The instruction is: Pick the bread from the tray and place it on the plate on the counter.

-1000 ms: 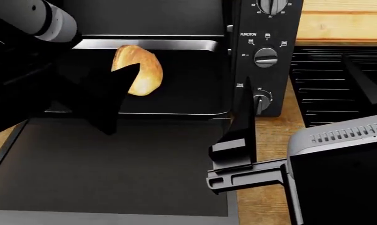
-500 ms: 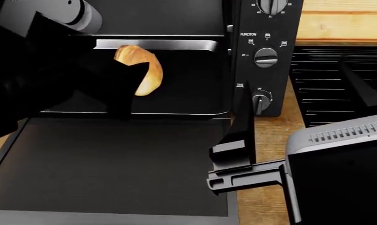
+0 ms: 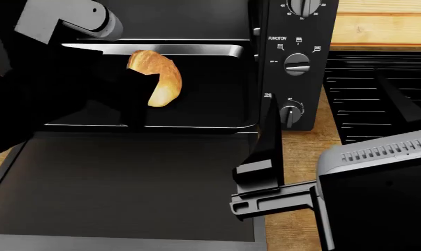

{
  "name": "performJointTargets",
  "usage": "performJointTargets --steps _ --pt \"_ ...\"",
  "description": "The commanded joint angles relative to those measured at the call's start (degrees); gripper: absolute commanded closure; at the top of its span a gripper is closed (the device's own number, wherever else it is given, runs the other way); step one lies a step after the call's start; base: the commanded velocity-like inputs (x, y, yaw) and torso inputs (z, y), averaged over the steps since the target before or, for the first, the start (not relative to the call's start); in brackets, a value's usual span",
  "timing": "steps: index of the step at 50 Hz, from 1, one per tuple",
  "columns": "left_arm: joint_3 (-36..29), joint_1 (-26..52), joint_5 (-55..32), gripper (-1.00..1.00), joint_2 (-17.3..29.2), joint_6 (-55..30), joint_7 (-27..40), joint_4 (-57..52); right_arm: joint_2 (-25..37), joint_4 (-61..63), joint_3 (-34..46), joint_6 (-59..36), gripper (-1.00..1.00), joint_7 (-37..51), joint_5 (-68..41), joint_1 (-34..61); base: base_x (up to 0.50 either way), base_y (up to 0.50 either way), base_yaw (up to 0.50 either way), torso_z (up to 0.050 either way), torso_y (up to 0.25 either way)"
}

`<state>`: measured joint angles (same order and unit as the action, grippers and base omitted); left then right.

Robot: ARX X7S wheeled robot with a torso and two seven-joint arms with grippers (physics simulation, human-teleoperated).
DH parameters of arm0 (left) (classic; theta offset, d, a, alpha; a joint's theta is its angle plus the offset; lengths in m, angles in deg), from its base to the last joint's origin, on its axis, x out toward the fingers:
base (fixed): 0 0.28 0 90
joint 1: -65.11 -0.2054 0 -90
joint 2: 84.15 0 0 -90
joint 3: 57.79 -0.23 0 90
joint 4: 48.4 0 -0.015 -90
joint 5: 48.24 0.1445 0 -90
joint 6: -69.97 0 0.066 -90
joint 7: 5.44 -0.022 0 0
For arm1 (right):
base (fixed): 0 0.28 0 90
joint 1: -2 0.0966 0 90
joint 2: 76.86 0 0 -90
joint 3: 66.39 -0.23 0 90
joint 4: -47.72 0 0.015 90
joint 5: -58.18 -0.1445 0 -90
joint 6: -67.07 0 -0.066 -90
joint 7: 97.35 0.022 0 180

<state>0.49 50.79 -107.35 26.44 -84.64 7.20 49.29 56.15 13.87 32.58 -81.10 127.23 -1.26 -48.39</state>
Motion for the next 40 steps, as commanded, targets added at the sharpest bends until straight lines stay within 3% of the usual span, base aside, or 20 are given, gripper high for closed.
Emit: performJointTargets --steps 1,40 --pt "-2.45 0.80 4.35 -1.00 -2.12 3.12 -4.98 5.23 -0.40 -0.52 -1.04 1.26 -1.00 -1.14 1.87 -0.75 0.00 0.00 0.00 0.000 0.000" --pt "-8.80 3.93 10.63 -1.00 -7.32 10.07 -13.22 20.74 0.74 -1.64 0.54 3.65 -1.00 -1.75 3.24 -1.80 0.00 0.00 0.00 0.000 0.000"
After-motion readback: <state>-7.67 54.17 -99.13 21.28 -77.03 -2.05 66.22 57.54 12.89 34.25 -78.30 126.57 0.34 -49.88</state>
